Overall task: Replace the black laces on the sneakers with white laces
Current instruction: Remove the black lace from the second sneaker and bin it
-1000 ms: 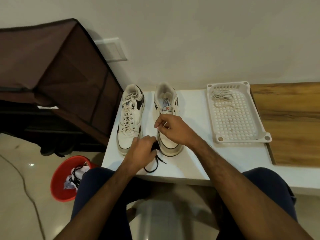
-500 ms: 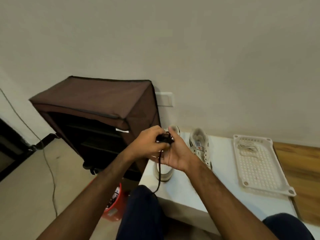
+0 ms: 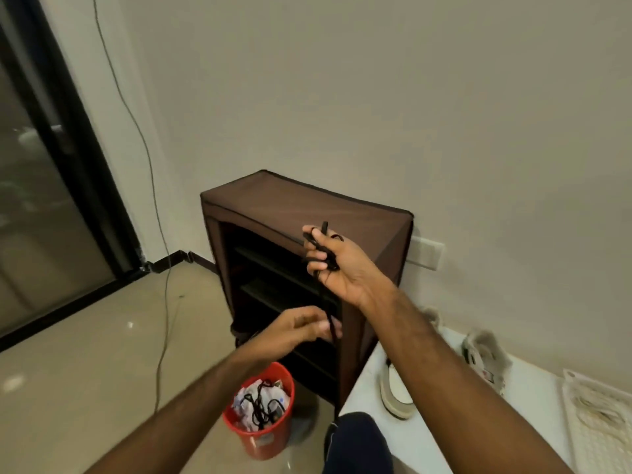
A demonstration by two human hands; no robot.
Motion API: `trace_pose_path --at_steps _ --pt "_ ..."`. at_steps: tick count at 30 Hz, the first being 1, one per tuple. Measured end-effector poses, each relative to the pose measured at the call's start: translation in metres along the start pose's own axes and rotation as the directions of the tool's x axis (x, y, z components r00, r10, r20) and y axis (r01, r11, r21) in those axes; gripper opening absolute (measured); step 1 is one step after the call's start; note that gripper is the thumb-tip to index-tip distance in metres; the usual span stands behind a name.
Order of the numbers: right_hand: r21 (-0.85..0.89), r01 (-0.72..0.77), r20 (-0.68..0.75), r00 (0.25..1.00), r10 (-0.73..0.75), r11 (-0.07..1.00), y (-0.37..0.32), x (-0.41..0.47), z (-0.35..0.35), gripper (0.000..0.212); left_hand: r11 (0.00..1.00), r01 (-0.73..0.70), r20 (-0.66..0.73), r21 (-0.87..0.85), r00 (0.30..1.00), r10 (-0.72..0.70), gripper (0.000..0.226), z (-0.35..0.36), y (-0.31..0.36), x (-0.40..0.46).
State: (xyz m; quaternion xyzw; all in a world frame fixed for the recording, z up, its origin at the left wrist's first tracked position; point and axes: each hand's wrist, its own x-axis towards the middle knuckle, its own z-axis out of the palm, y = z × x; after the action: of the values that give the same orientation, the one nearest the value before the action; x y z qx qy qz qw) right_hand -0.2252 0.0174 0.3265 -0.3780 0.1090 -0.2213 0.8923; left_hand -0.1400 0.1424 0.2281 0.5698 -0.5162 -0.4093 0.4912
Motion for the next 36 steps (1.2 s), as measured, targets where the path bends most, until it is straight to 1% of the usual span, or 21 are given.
trace_pose_path --at_steps 1,3,4,6,8,11,12,15,17,19,21,22,24,26,28,29,31,33,34,35,36 --pt "-0.019 0.007 -0.012 1.000 -0.007 1.000 0.002 0.009 0.005 0.016 0.999 0.017 -0.057 -0.027 0.998 -0.018 0.022 -0.002 -0.004 -0.002" --pt "-0.065 0.001 -0.095 0.995 -0.007 0.998 0.015 0.028 0.008 0.016 0.981 0.056 -0.201 -0.186 0.975 -0.094 0.031 -0.018 -0.020 -0.014" --pt "-0.091 -0.010 -0.152 0.988 -0.004 0.996 0.027 0.037 0.006 0.017 0.940 0.072 -0.276 -0.334 0.946 -0.170 0.029 -0.029 -0.032 -0.021" --pt "-0.193 -0.027 -0.251 0.968 -0.023 0.981 0.049 0.050 -0.005 0.017 0.802 0.033 -0.361 -0.596 0.881 -0.305 0.023 -0.047 -0.055 -0.030" --pt "-0.286 -0.075 -0.313 0.949 -0.019 0.955 0.085 0.062 -0.015 0.016 0.702 -0.006 -0.396 -0.712 0.829 -0.395 0.024 -0.059 -0.077 -0.038" --pt "-0.348 -0.144 -0.345 0.938 0.017 0.927 0.148 0.071 -0.024 0.011 0.580 -0.006 -0.339 -0.815 0.816 -0.469 0.036 -0.057 -0.094 -0.040" --pt "-0.390 -0.182 -0.360 0.932 0.032 0.903 0.175 0.078 -0.029 0.009 0.525 -0.017 -0.328 -0.851 0.798 -0.506 0.042 -0.056 -0.105 -0.040" --pt "-0.559 -0.267 -0.387 0.921 0.038 0.785 0.230 0.092 -0.052 0.004 0.466 0.021 -0.313 -0.884 0.714 -0.626 0.051 -0.062 -0.133 -0.035" --pt "-0.604 -0.331 -0.408 0.910 0.075 0.725 0.260 0.102 -0.073 0.005 0.424 0.166 -0.220 -0.890 0.657 -0.721 0.060 -0.070 -0.161 -0.034" --pt "-0.606 -0.382 -0.436 0.893 0.110 0.697 0.279 0.111 -0.092 0.005 0.368 0.344 -0.089 -0.864 0.614 -0.785 0.066 -0.078 -0.189 -0.035" --pt "-0.619 -0.406 -0.451 0.885 0.120 0.672 0.290 0.118 -0.108 0.005 0.338 0.443 -0.018 -0.831 0.586 -0.810 0.064 -0.084 -0.213 -0.040" --pt "-0.628 -0.420 -0.461 0.879 0.121 0.655 0.298 0.125 -0.118 0.010 0.340 0.468 -0.024 -0.816 0.559 -0.829 0.058 -0.088 -0.225 -0.041" --pt "-0.646 -0.444 -0.482 0.868 0.121 0.621 0.310 0.134 -0.135 0.020 0.396 0.489 -0.120 -0.777 0.503 -0.856 0.039 -0.095 -0.242 -0.040" --pt "-0.643 -0.488 -0.508 0.848 0.148 0.591 0.323 0.141 -0.148 0.025 0.516 0.506 -0.255 -0.691 0.498 -0.829 0.028 -0.101 -0.258 -0.035" --pt "-0.642 -0.520 -0.519 0.836 0.180 0.563 0.336 0.149 -0.159 0.028 0.641 0.561 -0.384 -0.524 0.516 -0.765 0.030 -0.106 -0.277 -0.027" --pt "-0.639 -0.536 -0.524 0.828 0.198 0.552 0.344 0.152 -0.165 0.029 0.672 0.600 -0.429 -0.434 0.517 -0.740 0.030 -0.107 -0.285 -0.025" --pt "-0.593 -0.566 -0.543 0.806 0.235 0.572 0.351 0.158 -0.169 0.026 0.699 0.651 -0.497 -0.297 0.519 -0.695 0.024 -0.111 -0.299 -0.020" --pt "-0.529 -0.623 -0.553 0.768 0.324 0.575 0.353 0.161 -0.170 0.009 0.705 0.657 -0.507 -0.267 0.526 -0.683 0.013 -0.113 -0.305 -0.017" --pt "-0.519 -0.671 -0.548 0.737 0.397 0.530 0.351 0.160 -0.170 0.017 0.706 0.662 -0.497 -0.251 0.538 -0.681 0.016 -0.114 -0.307 -0.017" --pt "-0.522 -0.720 -0.553 0.694 0.462 0.456 0.350 0.158 -0.173 0.032 0.706 0.675 -0.481 -0.217 0.555 -0.678 0.022 -0.113 -0.310 -0.018" --pt "-0.549 -0.737 -0.557 0.674 0.485 0.394 0.346 0.157 -0.176 0.041 0.707 0.691 -0.477 -0.151 0.575 -0.664 0.029 -0.114 -0.311 -0.019"
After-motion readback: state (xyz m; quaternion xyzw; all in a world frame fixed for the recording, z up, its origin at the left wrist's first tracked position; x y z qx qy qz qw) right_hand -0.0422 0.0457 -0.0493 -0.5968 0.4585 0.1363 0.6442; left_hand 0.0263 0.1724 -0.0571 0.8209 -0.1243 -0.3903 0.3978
